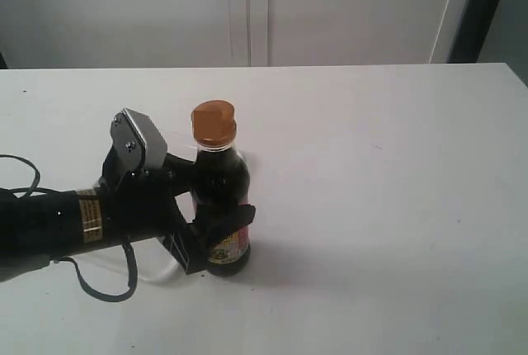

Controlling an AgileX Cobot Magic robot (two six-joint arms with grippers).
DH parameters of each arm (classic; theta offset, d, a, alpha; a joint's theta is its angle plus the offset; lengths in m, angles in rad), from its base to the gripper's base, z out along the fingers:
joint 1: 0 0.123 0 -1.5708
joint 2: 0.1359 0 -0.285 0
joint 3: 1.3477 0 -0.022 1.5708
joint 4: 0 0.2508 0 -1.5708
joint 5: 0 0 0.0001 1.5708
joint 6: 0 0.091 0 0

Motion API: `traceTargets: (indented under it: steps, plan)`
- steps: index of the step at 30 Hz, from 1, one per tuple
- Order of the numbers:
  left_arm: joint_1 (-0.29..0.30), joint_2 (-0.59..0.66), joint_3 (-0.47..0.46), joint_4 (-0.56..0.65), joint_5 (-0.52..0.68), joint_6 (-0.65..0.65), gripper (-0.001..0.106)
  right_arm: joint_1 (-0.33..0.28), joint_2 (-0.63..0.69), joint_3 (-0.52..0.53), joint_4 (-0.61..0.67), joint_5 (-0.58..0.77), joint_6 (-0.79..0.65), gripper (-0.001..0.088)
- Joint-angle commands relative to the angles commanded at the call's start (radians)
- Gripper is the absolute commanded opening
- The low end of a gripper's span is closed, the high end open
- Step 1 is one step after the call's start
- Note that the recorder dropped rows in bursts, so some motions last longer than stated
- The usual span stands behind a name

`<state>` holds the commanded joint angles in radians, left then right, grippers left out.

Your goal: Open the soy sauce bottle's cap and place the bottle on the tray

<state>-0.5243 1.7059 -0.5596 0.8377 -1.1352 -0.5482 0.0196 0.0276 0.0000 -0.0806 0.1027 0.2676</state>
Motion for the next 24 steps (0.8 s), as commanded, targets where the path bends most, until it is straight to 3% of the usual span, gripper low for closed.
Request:
traceTargets:
  steps: [5,16,24]
  plan:
    - [0.0,0.012,0.0,0.0,0.014,0.007,0.002,0.0,0.0,0.0,0.0,-0.028,0.007,0.0]
    - [0.0,0.016,0.0,0.0,0.014,0.029,0.0,0.0,0.0,-0.001,0.002,-0.249,0.237,0.0]
    - [0.0,0.016,0.0,0.0,0.014,0.029,0.0,0.0,0.083,-0.14,-0.022,-0.228,0.153,0.0]
